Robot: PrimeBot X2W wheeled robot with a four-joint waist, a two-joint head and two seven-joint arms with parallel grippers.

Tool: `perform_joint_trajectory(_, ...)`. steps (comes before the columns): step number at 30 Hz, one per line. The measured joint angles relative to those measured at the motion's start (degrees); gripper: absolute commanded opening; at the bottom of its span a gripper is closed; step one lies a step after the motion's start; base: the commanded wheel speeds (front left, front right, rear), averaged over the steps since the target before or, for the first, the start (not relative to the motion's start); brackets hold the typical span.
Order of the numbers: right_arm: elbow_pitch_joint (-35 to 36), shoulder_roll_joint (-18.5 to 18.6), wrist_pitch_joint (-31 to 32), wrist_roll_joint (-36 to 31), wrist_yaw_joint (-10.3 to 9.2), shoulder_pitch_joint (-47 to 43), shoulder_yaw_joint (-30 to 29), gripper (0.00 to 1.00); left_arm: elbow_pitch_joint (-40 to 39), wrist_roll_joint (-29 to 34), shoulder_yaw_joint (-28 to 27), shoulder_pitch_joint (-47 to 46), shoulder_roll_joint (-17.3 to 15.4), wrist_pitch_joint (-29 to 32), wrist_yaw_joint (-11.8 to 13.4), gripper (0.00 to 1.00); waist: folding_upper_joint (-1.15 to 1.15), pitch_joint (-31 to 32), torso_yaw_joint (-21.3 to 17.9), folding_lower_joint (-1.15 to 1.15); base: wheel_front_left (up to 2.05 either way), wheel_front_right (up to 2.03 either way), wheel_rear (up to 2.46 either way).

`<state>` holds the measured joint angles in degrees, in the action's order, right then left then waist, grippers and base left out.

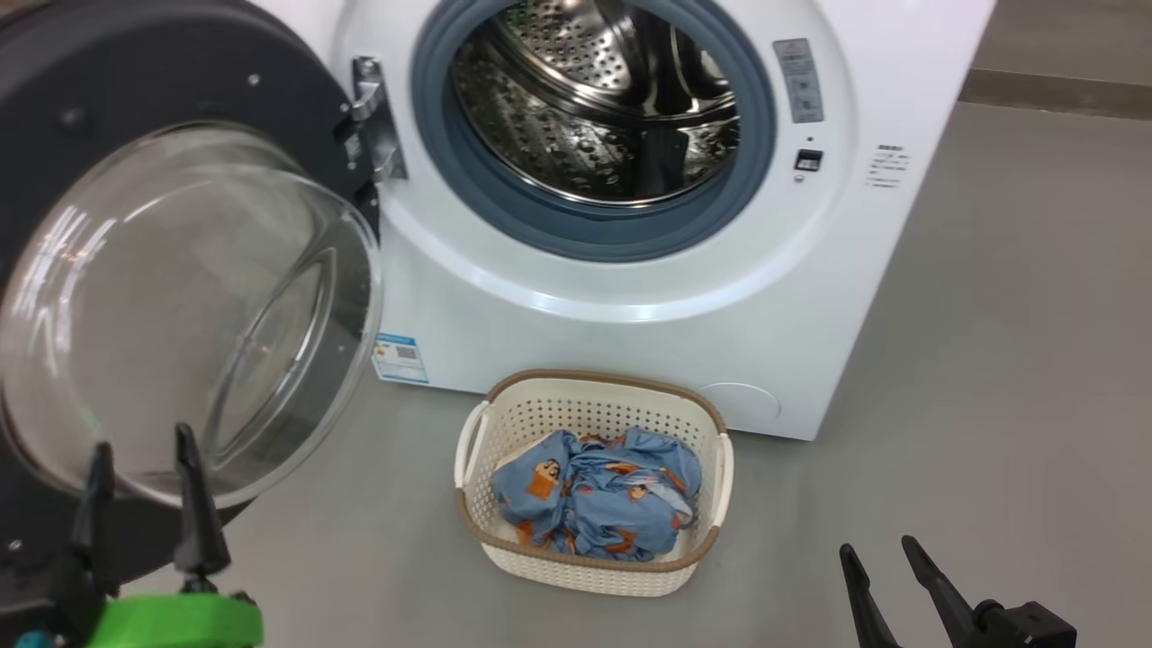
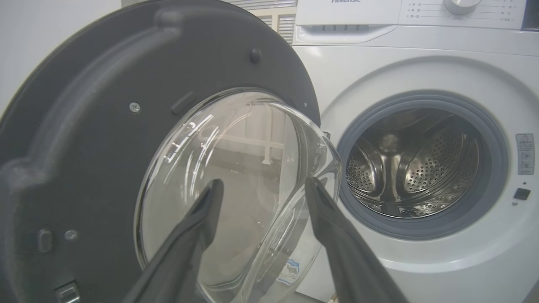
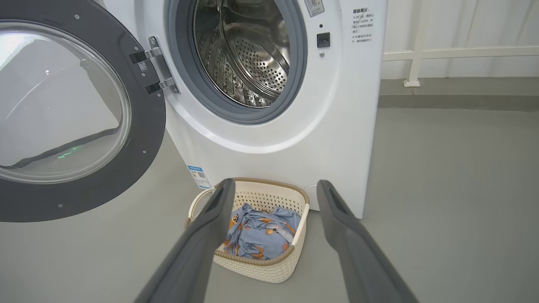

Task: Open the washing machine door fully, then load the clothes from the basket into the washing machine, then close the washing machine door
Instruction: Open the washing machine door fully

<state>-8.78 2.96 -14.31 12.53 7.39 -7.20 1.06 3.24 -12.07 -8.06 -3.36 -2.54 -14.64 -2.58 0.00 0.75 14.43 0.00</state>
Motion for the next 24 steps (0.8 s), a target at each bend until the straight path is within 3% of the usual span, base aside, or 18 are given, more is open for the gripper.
perform_joint_trajectory(11,0.54,0.59,0.00,-0.01,0.00,-0.04,1.49,1.00,-0.34,-0.23,2.14,7.98,-0.36,0.00,-2.37,1.00,0.00,0.25,-6.23,0.00,0.00,0.00,0.00)
perform_joint_trajectory(24,0.74,0.69,0.00,-0.01,0.00,-0.04,1.55,1.00,2.26,0.26,1.63,10.03,-0.47,0.00,-4.44,1.00,0.00,-0.05,-11.45,0.00,0.00,0.00,0.00)
